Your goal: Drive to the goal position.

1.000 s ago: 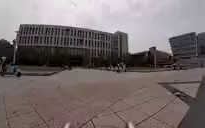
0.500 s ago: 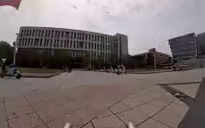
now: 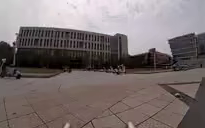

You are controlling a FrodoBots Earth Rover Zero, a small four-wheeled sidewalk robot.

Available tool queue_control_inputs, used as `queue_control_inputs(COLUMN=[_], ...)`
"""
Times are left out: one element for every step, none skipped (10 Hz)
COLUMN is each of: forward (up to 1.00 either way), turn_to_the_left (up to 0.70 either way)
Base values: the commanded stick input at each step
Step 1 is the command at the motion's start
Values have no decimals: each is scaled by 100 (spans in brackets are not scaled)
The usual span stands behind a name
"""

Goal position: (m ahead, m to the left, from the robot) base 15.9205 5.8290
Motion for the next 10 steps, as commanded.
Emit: queue_control_inputs(forward=[50,50,50,50,50,50,50,50,50,50], turn_to_the_left=[-12,-5,-4,0,0,0,0,0,0,0])
